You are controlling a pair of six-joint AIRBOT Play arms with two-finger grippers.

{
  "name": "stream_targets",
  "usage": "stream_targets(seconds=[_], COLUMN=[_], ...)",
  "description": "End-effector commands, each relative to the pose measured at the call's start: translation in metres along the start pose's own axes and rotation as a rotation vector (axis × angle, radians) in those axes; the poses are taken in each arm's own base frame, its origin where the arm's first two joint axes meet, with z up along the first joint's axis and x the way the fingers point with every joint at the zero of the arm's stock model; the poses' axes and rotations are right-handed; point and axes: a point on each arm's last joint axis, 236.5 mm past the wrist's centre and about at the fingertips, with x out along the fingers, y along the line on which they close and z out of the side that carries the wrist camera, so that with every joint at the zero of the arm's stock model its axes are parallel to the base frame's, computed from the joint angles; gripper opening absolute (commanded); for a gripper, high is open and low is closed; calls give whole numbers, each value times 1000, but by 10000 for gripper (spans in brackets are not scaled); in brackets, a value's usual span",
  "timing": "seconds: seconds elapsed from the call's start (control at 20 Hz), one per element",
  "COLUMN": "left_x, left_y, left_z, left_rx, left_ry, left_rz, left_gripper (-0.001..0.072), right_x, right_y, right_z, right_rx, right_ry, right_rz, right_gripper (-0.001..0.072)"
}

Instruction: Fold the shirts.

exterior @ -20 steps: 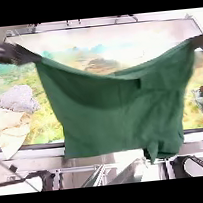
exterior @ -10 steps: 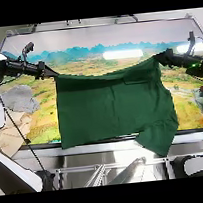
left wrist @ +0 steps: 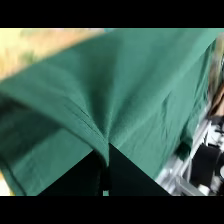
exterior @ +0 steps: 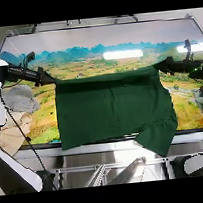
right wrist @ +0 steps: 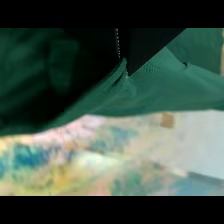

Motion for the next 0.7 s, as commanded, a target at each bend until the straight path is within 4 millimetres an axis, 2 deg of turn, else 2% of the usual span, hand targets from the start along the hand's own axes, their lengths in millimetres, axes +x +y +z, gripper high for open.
stream_targets(seconds=[0.0, 0.15, 0.35, 0.5, 0.55, 0.6, 0.65], left_x=[21, 34, 40, 40, 39, 37, 33], left_y=[30, 39, 38, 36, 33, 31, 29], left_z=[-36, -52, -53, -55, -58, -62, -66], left_rx=[-100, -152, -155, -155, -171, -203, -235], left_ry=[107, 143, 147, 158, 172, 186, 203], left_rz=[29, 12, 12, 8, 1, -5, -12], left_gripper=[14, 8, 8, 23, 176, 337, 404], right_x=[-1, 0, 6, 7, 5, 1, -6], right_y=[-23, -37, -51, -52, -52, -52, -51], right_z=[-23, -25, -36, -38, -36, -33, -30], right_rx=[-10, -4, 28, 35, 43, 47, 68], right_ry=[96, 102, 132, 138, 132, 123, 113], right_rz=[-85, -135, -149, -150, -152, -155, -157], right_gripper=[20, 20, 20, 25, 106, 257, 327])
